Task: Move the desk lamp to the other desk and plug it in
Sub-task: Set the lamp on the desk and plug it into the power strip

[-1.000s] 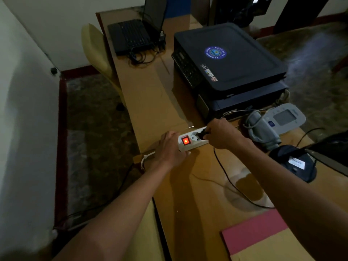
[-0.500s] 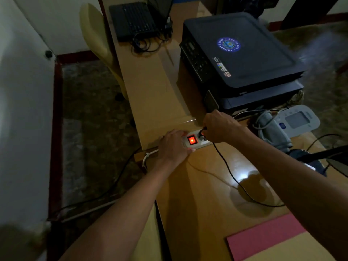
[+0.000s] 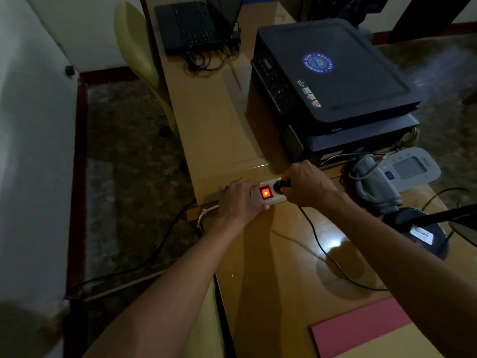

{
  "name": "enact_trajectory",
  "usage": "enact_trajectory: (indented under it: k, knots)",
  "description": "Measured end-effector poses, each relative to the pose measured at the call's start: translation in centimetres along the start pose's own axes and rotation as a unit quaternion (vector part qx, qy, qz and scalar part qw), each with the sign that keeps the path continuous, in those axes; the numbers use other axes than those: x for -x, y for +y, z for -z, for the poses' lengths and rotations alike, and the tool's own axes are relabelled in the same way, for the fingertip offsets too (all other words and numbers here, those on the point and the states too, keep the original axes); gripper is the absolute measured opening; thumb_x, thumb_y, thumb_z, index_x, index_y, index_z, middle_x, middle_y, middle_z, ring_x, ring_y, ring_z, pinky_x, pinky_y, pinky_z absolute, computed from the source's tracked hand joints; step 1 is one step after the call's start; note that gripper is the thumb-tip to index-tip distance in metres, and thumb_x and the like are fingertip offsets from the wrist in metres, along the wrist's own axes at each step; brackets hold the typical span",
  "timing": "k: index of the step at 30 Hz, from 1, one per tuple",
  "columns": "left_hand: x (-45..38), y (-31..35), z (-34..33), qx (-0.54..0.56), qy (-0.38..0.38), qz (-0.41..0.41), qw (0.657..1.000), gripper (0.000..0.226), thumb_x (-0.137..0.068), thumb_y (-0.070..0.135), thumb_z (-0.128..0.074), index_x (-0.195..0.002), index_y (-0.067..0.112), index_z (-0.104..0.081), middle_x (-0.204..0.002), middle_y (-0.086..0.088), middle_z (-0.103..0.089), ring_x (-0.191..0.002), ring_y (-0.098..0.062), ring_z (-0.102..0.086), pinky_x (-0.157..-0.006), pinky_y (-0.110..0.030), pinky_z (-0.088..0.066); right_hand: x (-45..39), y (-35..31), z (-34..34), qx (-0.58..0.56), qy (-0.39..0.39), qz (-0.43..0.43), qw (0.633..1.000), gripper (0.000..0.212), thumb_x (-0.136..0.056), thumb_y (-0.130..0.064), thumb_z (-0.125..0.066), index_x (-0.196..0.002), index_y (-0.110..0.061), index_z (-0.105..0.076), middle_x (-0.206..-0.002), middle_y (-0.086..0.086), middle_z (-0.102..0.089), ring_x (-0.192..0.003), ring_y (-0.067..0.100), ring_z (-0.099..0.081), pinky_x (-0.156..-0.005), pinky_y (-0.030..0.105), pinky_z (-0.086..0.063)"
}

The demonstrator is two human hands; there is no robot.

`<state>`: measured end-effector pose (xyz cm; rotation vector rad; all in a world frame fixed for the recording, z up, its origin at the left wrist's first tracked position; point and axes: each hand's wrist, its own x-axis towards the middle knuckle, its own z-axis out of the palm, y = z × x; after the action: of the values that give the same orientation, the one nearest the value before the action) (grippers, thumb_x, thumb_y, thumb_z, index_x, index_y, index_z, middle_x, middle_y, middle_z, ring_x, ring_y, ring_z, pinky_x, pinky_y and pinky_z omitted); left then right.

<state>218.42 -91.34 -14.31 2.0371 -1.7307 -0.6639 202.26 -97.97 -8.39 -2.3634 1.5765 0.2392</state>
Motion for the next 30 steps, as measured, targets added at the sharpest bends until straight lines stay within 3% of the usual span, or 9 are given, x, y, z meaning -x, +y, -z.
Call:
enact_trajectory:
  k: [4,8,16,19,23,27,30]
  knots:
    - [-0.1,0.1,-0.3,-0.001,0.011,0.009,1.0,0.063,-0.068,0.047,-0.087,-0.124,0.026,-0.066,-0.126,0.001,-0.067,-0.118,-0.021,-0.06,-0.094,-0.038,-0.037,0.2,0.1,-0.5,0.002,0.038,-0.006,0.999,0.034,-0.093,-0.026,-0.072,-0.126,-0.019,-0.068,-0.114,0.002,-0.074,-0.095,0.016,-0.073,-0.074,0.025,-0.058]
    - [-0.1,0.0,-0.4,-0.004,0.018,0.008,1.0,0.064,-0.067,0.047,-0.087,-0.124,0.026,-0.065,-0.127,0.001,-0.068,-0.119,-0.021,-0.061,-0.089,-0.035,-0.033,0.0,0.0,-0.6,0.0,0.071,0.011,0.997,0.059,-0.088,-0.025,-0.075,-0.141,-0.029,-0.05,-0.11,-0.002,-0.073,-0.093,0.018,-0.071,-0.067,0.025,-0.044]
    - [0.0,0.5,0.1,-0.024,0.002,0.005,1.0,0.067,-0.072,0.048,-0.084,-0.131,0.025,-0.062,-0.135,0.0,-0.062,-0.125,-0.02,-0.057,-0.099,-0.04,-0.037,-0.6,-0.6,-0.3,0.009,0.045,0.021,0.999,0.077,-0.08,-0.014,-0.08,-0.141,-0.022,-0.034,-0.102,0.004,-0.057,-0.078,0.017,-0.058,-0.056,0.022,-0.036]
    - [0.2,0.7,0.2,-0.034,-0.009,0.008,0.999,0.068,-0.075,0.048,-0.082,-0.133,0.024,-0.06,-0.138,-0.001,-0.06,-0.128,-0.02,-0.055,-0.103,-0.041,-0.038,-0.6,-1.0,-0.1,-0.012,0.036,0.025,0.999,0.079,-0.079,-0.01,-0.08,-0.142,-0.02,-0.033,-0.101,0.004,-0.055,-0.079,0.017,-0.058,-0.054,0.021,-0.036]
    - [0.0,0.9,0.5,-0.043,-0.017,0.014,0.999,0.066,-0.075,0.05,-0.082,-0.131,0.024,-0.06,-0.136,0.0,-0.06,-0.125,-0.02,-0.057,-0.104,-0.041,-0.04,-0.9,-1.3,0.4,-0.024,0.042,0.016,0.999,0.078,-0.081,-0.005,-0.077,-0.144,-0.016,-0.032,-0.098,0.007,-0.058,-0.074,0.018,-0.059,-0.059,0.027,-0.051]
    - [-0.3,1.4,0.9,-0.048,-0.027,0.021,0.998,0.062,-0.073,0.05,-0.083,-0.126,0.022,-0.063,-0.132,0.001,-0.063,-0.125,-0.021,-0.056,-0.102,-0.039,-0.038,-0.7,-1.2,0.0,-0.036,0.04,0.019,0.998,0.076,-0.08,-0.004,-0.077,-0.142,-0.016,-0.035,-0.084,0.0,-0.047,-0.062,0.009,-0.045,-0.049,0.021,-0.033]
    - [-0.5,1.4,0.9,-0.047,-0.025,0.019,0.998,0.059,-0.072,0.051,-0.084,-0.12,0.021,-0.065,-0.128,0.0,-0.066,-0.122,-0.022,-0.058,-0.101,-0.04,-0.04,-1.2,-0.8,-0.1,-0.047,0.047,0.027,0.997,0.073,-0.08,-0.006,-0.078,-0.14,-0.016,-0.037,-0.095,0.004,-0.052,-0.066,0.01,-0.048,-0.053,0.021,-0.039]
